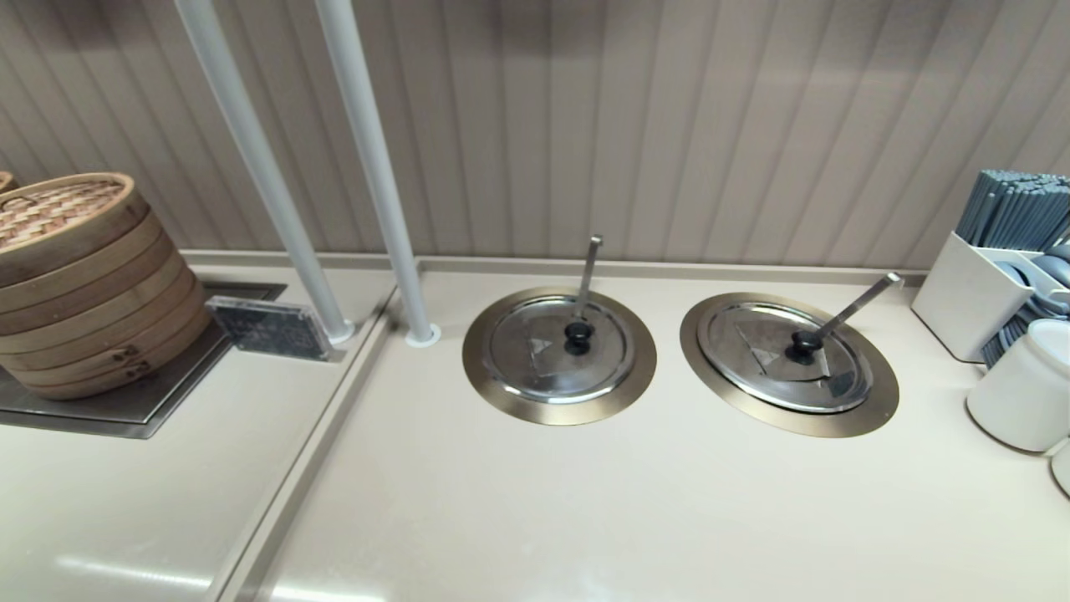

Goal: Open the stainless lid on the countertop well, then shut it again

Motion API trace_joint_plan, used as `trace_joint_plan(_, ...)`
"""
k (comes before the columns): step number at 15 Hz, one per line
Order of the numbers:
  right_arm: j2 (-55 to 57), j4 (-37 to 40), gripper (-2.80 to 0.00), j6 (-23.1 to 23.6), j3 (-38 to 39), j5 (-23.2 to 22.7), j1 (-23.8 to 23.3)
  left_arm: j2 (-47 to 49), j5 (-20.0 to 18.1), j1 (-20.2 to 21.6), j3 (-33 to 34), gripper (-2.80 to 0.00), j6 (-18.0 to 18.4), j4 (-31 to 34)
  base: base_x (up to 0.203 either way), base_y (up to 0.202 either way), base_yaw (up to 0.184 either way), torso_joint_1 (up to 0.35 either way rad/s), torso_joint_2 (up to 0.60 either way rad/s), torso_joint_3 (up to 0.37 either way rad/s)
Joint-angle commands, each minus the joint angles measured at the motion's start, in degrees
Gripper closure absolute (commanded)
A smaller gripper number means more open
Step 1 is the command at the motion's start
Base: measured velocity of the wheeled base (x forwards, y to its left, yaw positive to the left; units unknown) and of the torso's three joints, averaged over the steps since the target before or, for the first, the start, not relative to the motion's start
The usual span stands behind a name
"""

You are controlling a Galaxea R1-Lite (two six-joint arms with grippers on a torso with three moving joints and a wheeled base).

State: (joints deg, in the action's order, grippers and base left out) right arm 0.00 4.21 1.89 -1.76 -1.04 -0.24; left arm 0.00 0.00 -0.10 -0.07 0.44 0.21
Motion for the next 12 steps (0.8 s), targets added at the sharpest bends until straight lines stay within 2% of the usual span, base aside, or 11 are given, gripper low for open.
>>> trace_joint_plan(1, 0.00, 0.01, 0.00, 0.04, 0.00, -0.02, -0.02, 0.00, 0.00, 0.01, -0.01, 0.00, 0.00, -0.03, 0.000, 0.000, 0.000, 0.000, 0.00, 0.000)
trace_joint_plan(12, 0.01, 0.19, 0.00, -0.40, -0.09, 0.42, -0.02, 0.00, 0.00, 0.01, -0.01, 0.00, 0.00, -0.03, 0.000, 0.000, 0.000, 0.000, 0.00, 0.000)
